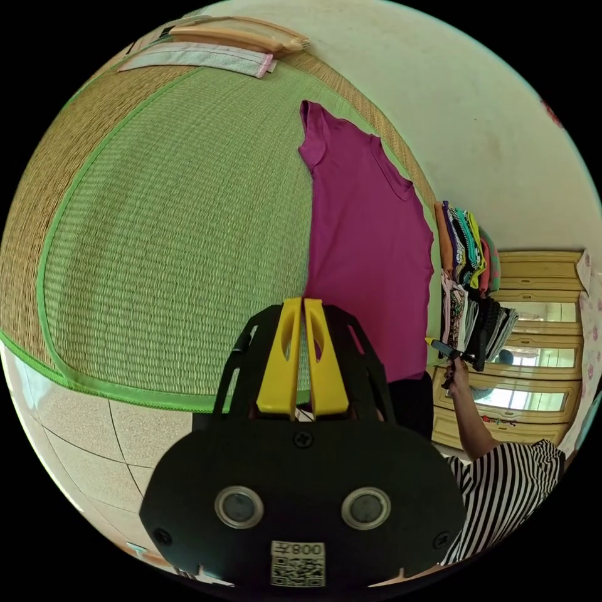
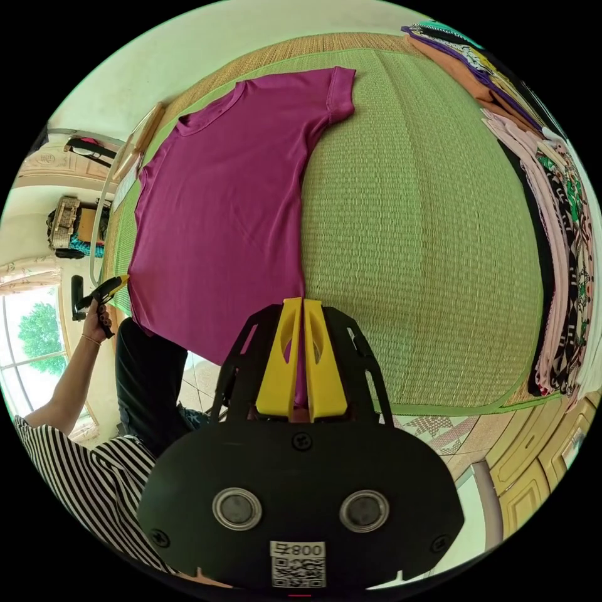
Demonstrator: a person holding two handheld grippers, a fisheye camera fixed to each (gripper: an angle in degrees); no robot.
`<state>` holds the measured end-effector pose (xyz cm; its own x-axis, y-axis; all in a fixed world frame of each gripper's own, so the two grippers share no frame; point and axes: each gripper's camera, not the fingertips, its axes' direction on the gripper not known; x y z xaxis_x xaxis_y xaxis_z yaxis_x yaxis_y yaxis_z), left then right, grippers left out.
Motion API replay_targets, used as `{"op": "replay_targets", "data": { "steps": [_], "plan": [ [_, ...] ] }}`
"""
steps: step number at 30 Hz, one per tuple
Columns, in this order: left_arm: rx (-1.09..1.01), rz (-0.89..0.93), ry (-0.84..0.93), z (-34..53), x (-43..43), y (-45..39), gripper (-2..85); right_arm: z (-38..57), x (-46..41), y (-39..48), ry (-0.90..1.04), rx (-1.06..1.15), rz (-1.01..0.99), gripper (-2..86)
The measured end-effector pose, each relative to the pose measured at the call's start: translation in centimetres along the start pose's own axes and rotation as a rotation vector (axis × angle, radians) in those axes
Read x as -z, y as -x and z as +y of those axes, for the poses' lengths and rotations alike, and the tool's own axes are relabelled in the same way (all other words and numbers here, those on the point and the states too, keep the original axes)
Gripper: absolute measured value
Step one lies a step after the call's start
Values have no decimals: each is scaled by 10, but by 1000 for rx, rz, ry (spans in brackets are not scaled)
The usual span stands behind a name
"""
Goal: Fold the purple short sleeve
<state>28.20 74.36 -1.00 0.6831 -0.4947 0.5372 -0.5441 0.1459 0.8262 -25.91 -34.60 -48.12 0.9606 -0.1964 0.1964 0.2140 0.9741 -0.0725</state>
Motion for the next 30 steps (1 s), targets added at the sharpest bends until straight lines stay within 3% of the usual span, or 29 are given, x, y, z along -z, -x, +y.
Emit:
{"op": "replay_targets", "data": {
  "steps": [7, 10, 16, 21, 30],
  "plan": [
    [26, 46, -65, 35, 33, 3, 21, 10, 19, 4, -9, -16, -26, 9],
    [-56, 74, 8, 59, 29, -22, 34, 25, 28, 9, -20, -14, -23, 18],
    [-156, -111, 168, 86, 10, -65, 39, 46, 40, 15, -14, -16, -32, 44],
    [-171, -194, 181, 89, 18, -79, 14, 56, 45, 15, -11, -22, -36, 51],
    [-137, -143, 100, 109, 62, -89, 9, 54, 46, 15, -1, -25, -52, 53]
  ]
}}
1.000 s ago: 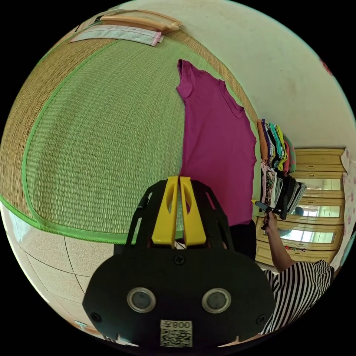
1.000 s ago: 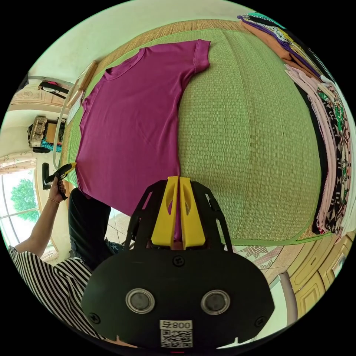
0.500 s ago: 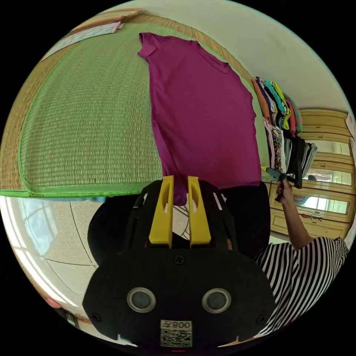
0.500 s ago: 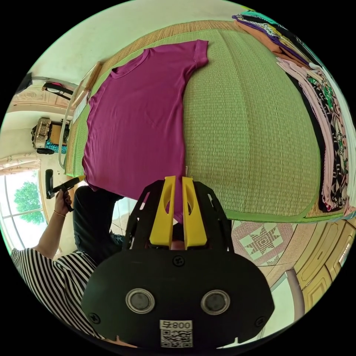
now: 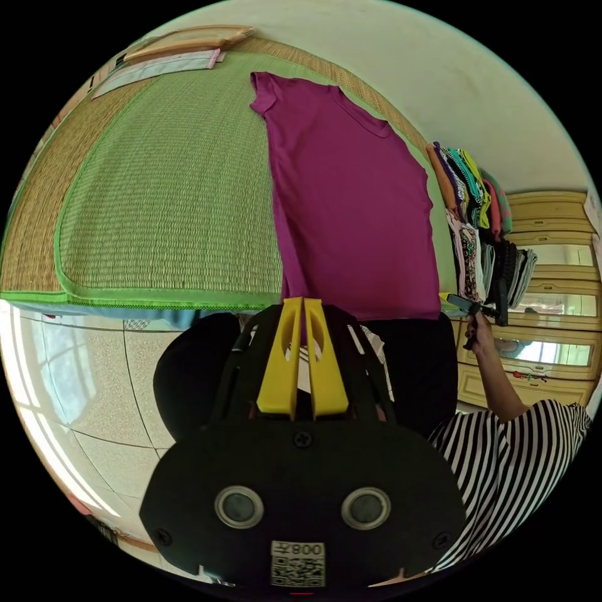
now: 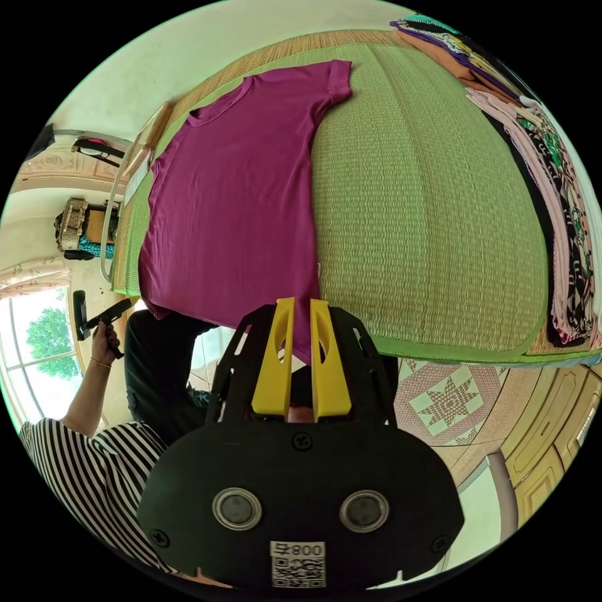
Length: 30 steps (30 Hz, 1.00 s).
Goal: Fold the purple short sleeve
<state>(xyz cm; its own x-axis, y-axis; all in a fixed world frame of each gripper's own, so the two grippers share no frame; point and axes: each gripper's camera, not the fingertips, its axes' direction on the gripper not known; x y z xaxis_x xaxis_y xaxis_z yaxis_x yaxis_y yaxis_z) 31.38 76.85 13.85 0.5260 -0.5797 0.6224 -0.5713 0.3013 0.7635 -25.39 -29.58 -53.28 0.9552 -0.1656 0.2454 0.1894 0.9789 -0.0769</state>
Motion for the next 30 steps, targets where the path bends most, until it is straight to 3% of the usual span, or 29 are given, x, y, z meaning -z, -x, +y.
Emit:
{"op": "replay_targets", "data": {
  "steps": [12, 19, 30],
  "plan": [
    [42, -6, 96, -15, 8, -23, 14, -3, -5, 3, 4, 1, 13, 51],
    [144, 94, -46, -5, 73, 1, 4, 6, -1, 2, -7, 11, 16, 60],
    [194, 82, 3, -55, 92, -23, 2, 27, -19, -12, 4, -35, 92, 67]
  ]
}}
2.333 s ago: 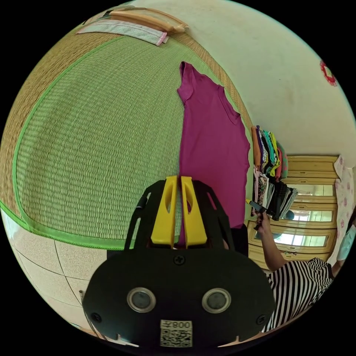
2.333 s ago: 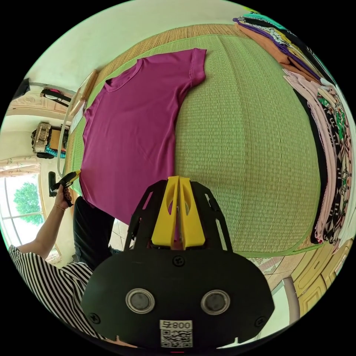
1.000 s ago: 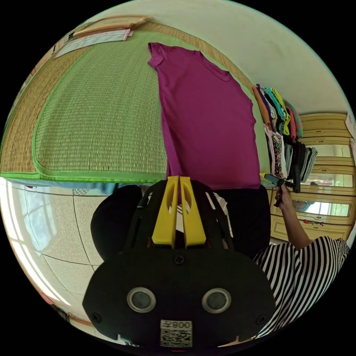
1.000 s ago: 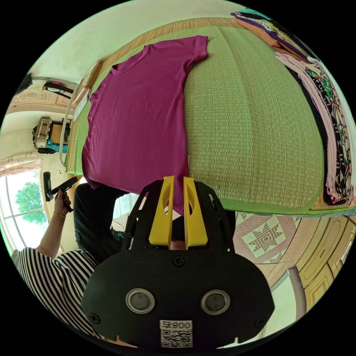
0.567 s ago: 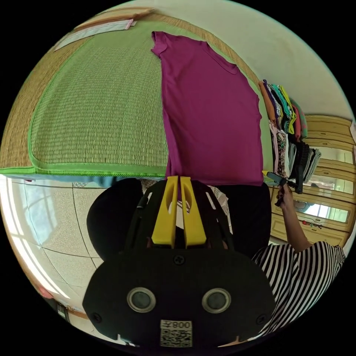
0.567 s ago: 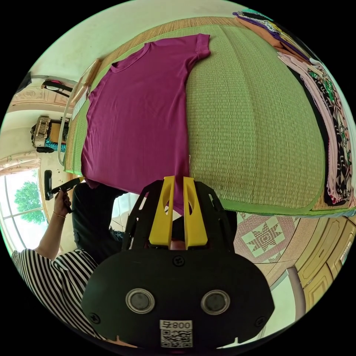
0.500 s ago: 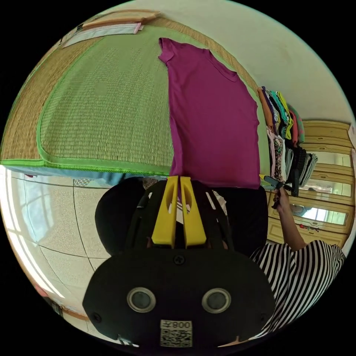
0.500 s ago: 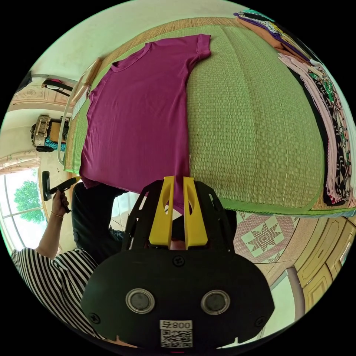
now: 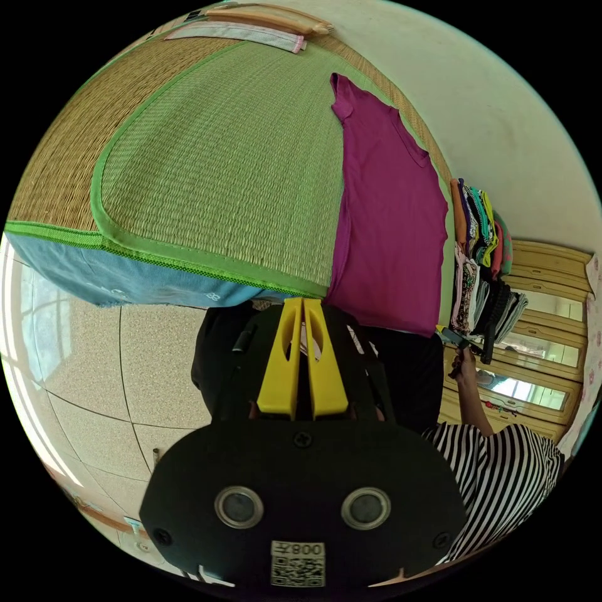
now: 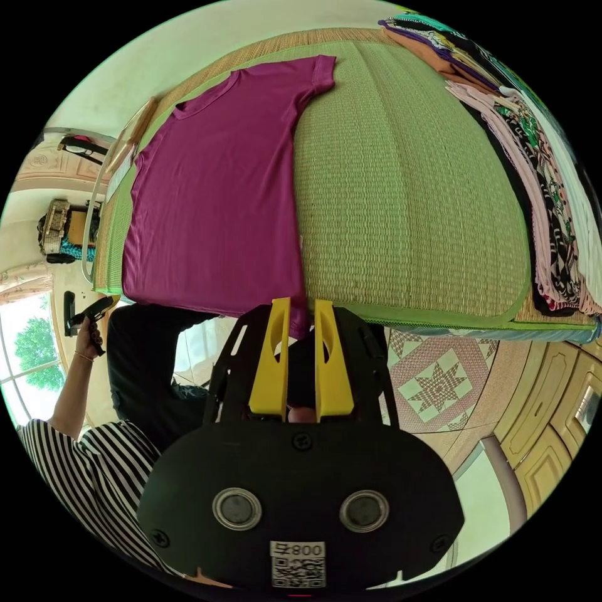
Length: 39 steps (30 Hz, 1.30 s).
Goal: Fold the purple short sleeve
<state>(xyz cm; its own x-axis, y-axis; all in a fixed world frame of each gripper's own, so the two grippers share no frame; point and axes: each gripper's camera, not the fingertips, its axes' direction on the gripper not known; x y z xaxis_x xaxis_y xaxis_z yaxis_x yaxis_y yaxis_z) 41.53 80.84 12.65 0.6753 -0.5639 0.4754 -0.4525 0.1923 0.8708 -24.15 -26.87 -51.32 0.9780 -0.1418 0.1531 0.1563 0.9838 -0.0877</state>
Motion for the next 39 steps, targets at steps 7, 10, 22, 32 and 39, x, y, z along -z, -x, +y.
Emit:
{"op": "replay_targets", "data": {
  "steps": [7, 10, 22, 32, 39],
  "plan": [
    [-3, -26, 0, -29, 16, -53, 2, 9, -19, -6, 38, 35, -8, 19],
    [4, -9, -33, -43, 28, -78, 3, 14, -27, -21, 44, 15, -70, 17],
    [-309, 131, -70, -190, 40, -299, 6, 24, -24, -97, -109, -78, -238, 58],
    [-662, 217, 123, -351, -35, -578, 18, -96, -37, -117, -347, 14, -300, 73],
    [-774, 174, 195, -445, -76, -746, 39, -138, -62, -140, -465, 48, -352, 79]
  ]
}}
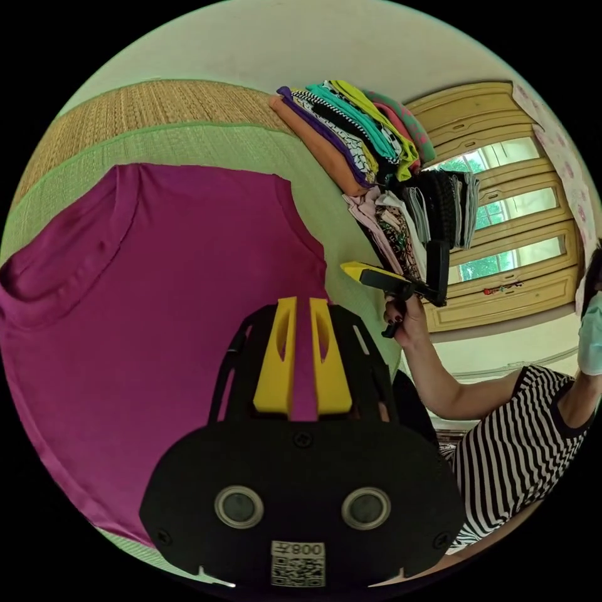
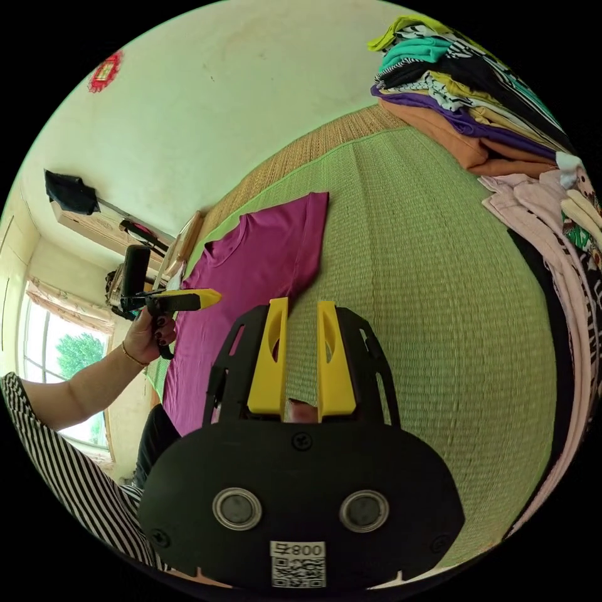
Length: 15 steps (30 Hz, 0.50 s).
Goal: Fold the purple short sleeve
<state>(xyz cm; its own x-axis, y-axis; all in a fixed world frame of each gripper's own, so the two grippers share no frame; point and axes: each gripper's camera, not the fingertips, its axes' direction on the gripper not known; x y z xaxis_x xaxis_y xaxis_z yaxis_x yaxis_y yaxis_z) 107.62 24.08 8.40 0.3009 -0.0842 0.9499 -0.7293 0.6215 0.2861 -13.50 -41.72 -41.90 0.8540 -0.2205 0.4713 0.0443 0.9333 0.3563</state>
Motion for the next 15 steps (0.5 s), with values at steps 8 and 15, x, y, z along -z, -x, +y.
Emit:
{"op": "replay_targets", "data": {
  "steps": [8, 15],
  "plan": [
    [-113, -118, 43, -186, -6, -60, 67, 10, -28, -5, -46, 58, 37, 80],
    [-216, -235, 74, -336, -9, -125, 75, 4, -60, 2, 2, 97, 56, 69]
  ]
}}
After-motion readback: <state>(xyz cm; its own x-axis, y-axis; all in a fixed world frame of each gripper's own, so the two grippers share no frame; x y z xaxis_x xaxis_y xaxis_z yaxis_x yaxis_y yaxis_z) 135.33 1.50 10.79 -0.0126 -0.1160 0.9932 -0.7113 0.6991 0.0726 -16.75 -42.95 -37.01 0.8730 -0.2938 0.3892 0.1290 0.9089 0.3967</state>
